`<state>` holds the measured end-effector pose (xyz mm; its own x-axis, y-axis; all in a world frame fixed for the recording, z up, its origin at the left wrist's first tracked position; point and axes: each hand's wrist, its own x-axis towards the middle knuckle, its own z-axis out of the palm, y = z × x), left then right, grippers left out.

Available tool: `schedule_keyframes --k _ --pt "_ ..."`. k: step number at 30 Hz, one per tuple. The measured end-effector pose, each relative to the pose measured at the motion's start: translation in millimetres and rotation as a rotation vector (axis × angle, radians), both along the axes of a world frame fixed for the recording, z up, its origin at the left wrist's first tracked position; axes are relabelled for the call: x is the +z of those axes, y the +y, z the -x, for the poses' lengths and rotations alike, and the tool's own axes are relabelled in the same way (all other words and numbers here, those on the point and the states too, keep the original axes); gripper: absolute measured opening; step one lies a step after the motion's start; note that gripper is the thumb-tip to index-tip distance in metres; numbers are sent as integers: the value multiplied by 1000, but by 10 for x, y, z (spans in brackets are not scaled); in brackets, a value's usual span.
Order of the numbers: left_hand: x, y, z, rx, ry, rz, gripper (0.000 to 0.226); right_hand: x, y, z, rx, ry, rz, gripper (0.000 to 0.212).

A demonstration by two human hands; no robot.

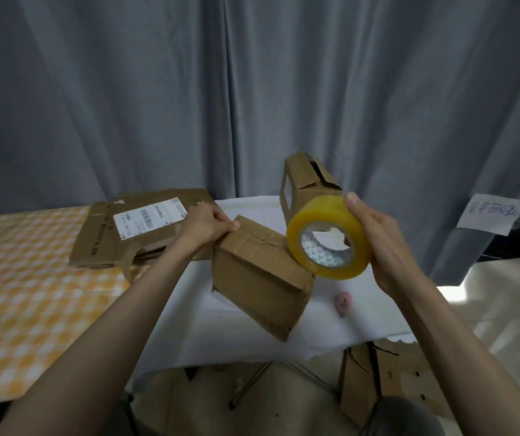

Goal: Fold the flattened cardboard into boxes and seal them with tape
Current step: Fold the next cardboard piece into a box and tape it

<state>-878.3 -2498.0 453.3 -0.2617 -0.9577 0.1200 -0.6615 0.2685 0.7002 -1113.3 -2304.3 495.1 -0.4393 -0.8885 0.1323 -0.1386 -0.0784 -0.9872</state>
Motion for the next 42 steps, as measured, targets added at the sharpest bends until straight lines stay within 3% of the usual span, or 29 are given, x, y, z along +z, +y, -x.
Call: schedule_keyframes --k 3,5,8,10,13,15,17,20,22,25,29,32,38,42 --pt "-16 78 -17 38 52 -18 19 -79 8 127 114 43 -13 89" --pt "-30 130 12 62 86 17 21 -87 39 222 232 77 -45 80" --pt "-110 175 76 53 72 261 12 -113 77 291 286 160 -112 77" --pt "-169 237 83 -71 9 452 8 -167 89 261 215 164 -88 67" --pt "-234 303 38 -286 -65 622 24 -296 136 138 74 62 31 54" --pt "-231 361 -8 -379 -130 589 29 -429 181 20 -60 49 83 50" --pt "-238 406 -49 -461 -290 484 51 -618 194 -99 -137 -37 82 47" --pt "-285 468 -77 -519 -551 396 93 -865 140 -278 -49 -300 66 51" --pt "-319 515 -65 -481 -648 425 100 -901 68 -319 -56 -334 66 50" --pt "-356 611 11 -362 -723 501 101 -856 -104 -272 -74 -333 59 45" --pt "-400 687 138 -346 -608 500 74 -752 -401 -144 -60 -322 19 44" --pt "-388 668 190 -360 -616 555 65 -718 -577 -41 -19 -300 -5 44" --pt "-424 643 300 -331 -745 495 62 -754 -643 135 -71 -210 12 40" --pt "-442 661 256 -336 -735 544 70 -739 -529 324 -156 -67 93 31"
